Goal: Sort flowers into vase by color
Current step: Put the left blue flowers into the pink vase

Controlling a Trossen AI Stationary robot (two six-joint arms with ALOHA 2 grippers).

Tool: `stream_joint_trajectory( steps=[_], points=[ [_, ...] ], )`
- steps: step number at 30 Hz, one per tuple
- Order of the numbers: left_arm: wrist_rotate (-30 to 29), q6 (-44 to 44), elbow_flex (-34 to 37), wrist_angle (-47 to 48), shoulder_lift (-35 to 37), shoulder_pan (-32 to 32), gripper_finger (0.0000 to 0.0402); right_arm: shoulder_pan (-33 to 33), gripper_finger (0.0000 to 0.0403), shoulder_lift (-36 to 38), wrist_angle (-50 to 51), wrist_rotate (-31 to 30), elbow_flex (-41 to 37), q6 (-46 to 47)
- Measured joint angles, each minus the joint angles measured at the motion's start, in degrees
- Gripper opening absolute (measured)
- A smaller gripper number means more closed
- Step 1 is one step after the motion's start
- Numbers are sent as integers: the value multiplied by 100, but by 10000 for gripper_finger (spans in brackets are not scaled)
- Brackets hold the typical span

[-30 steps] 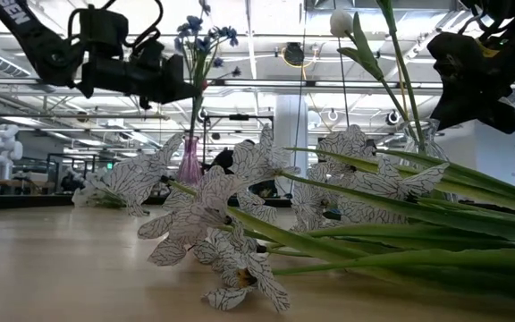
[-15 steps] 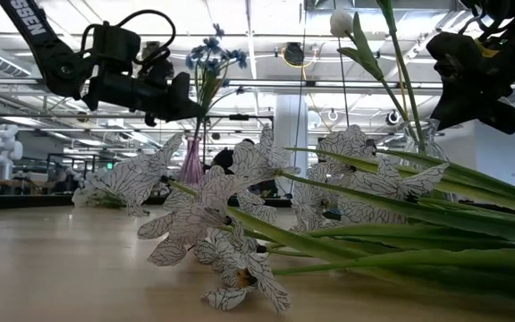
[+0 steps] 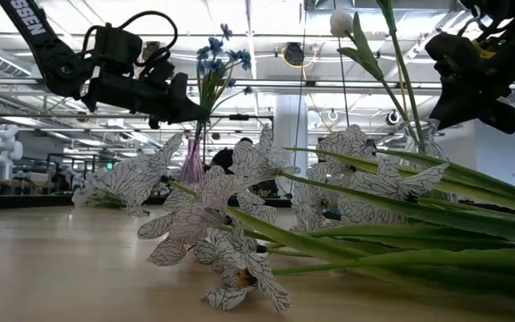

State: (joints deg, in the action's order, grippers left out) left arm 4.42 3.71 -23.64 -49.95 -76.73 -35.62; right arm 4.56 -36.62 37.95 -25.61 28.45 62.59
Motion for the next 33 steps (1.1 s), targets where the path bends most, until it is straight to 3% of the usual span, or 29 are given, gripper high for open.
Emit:
stream_joint_trajectory(
  steps=[5, 11, 33],
  points=[
    [-142, 902, -21, -258, 0, -4, 41, -15, 0, 0, 0, -2, 0, 2],
    [-371, 471, -48, -221, 7, -27, 41, -15, 0, 0, 2, -7, 0, 24],
    [-398, 485, -46, -175, 4, 13, 41, -13, 0, 0, 0, -211, 0, 190]
  ],
)
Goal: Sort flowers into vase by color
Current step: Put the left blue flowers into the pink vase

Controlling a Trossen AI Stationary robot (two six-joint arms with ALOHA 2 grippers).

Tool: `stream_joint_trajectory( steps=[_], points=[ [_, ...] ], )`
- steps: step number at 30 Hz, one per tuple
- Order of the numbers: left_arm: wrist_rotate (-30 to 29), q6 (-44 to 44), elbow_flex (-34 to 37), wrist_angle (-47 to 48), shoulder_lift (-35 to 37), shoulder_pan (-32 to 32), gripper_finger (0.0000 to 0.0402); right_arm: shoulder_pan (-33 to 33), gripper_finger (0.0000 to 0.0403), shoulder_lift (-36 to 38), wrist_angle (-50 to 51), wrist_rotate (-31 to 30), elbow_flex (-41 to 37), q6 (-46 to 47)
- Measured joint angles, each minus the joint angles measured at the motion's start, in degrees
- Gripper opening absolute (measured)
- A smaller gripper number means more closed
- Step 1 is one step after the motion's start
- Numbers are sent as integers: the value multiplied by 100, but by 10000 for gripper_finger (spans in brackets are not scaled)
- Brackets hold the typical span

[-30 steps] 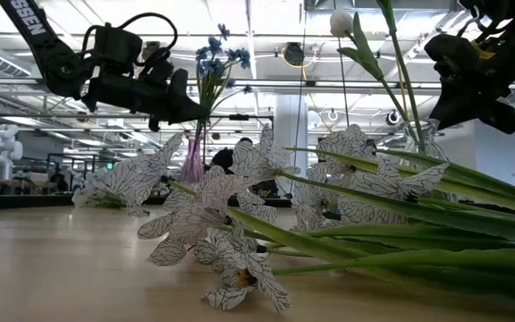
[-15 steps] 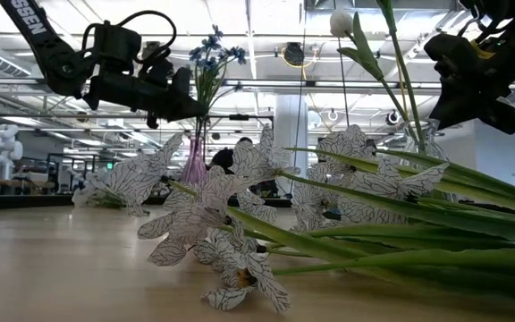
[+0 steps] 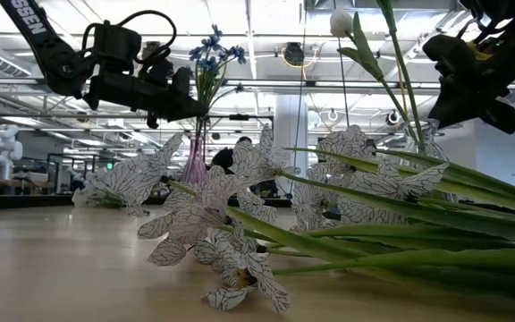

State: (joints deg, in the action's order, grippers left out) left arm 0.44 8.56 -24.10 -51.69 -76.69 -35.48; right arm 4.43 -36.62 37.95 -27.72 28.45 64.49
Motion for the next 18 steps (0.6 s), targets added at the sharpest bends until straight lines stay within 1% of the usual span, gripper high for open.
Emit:
stream_joint_trajectory(
  steps=[8, 13, 18],
  points=[
    [38, -15, 1, 108, 0, -1, 41, 0, 0, -2, -5, -77, 2, 87],
    [148, -328, 2, 182, -1, 0, 41, 2, 0, -4, -4, -77, 2, 109],
    [464, -845, 2, 182, -2, 2, 41, 2, 0, -4, -4, -79, 2, 137]
  ],
)
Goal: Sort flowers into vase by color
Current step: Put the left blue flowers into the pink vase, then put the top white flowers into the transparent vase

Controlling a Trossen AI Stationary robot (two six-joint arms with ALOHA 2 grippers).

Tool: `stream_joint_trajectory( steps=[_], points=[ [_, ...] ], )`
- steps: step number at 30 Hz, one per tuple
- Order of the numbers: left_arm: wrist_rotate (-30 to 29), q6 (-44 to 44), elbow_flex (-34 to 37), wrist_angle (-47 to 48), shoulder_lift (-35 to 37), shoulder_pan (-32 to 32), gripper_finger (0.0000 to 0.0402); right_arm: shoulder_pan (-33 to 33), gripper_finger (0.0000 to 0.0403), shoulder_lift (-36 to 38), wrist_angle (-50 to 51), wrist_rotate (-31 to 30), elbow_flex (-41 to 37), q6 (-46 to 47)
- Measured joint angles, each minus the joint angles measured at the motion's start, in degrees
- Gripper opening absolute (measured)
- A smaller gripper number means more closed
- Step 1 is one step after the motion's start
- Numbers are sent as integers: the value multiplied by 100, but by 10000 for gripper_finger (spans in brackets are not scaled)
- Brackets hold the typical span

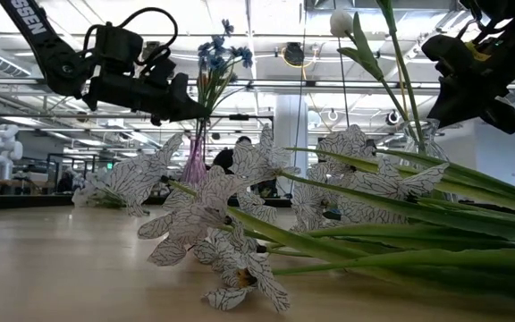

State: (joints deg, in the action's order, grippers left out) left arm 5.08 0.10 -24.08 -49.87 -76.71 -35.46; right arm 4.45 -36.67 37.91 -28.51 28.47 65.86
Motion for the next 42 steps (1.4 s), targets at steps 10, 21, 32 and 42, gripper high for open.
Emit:
stream_joint_trajectory(
  steps=[10, 21, 32, 42],
  points=[
    [117, 93, 0, -6, 0, -3, 97, 0, 0, 0, 2, 0, 0, 101],
    [-107, 89, 2, -17, 96, -3, 157, -1, 0, 0, 4, -7, 0, 101],
    [-478, -92, 2, 1256, 1310, -4, 157, -1, 0, 0, 237, -16, 0, -72],
    [-686, 18, 2, 3041, 2457, 0, 157, 0, 0, 0, 290, -8, 0, -377]
  ],
)
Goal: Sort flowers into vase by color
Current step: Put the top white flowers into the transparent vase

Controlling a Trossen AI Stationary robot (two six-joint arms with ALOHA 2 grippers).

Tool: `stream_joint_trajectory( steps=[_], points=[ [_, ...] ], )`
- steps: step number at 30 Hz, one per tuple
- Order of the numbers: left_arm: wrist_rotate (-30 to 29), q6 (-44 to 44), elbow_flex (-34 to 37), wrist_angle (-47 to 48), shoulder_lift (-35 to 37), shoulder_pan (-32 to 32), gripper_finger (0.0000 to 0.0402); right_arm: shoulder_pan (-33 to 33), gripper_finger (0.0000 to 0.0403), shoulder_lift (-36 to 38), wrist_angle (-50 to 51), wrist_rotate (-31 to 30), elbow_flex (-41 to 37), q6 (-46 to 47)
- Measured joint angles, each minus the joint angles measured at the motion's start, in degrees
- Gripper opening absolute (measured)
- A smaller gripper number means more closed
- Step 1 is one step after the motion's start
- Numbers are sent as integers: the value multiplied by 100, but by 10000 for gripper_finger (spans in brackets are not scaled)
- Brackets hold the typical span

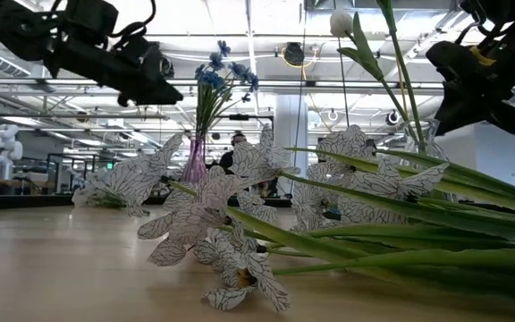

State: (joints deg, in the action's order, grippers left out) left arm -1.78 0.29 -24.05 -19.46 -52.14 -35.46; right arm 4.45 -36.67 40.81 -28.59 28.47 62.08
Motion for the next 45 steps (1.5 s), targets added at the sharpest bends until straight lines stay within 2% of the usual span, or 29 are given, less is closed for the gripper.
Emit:
stream_joint_trajectory(
  steps=[5, 8, 16, 23, 28, 37, 45],
  points=[
    [-523, 920, 0, 995, 437, 2, 157, 0, 0, 0, -3, 1, 0, -133],
    [-762, 1835, 0, 1385, 500, 57, 150, 0, 0, -1, -3, 1, 0, -149],
    [-813, 3134, -156, 2582, 382, 272, 95, 0, 0, 0, -10, 6, 0, -266],
    [-790, 4003, -162, 2928, 380, 588, 58, 0, 0, 0, -14, -12, 0, -323],
    [-1086, 4574, -164, 3221, 378, 773, 41, 0, 0, 0, -21, -38, 0, -465],
    [-1123, 4948, -166, 3187, 358, 1185, 38, 0, 0, -2, -10, -120, 0, -524],
    [-1238, 5491, -166, 3080, -61, 1580, 38, -2, 0, -2, -8, -200, 0, -616]
  ],
)
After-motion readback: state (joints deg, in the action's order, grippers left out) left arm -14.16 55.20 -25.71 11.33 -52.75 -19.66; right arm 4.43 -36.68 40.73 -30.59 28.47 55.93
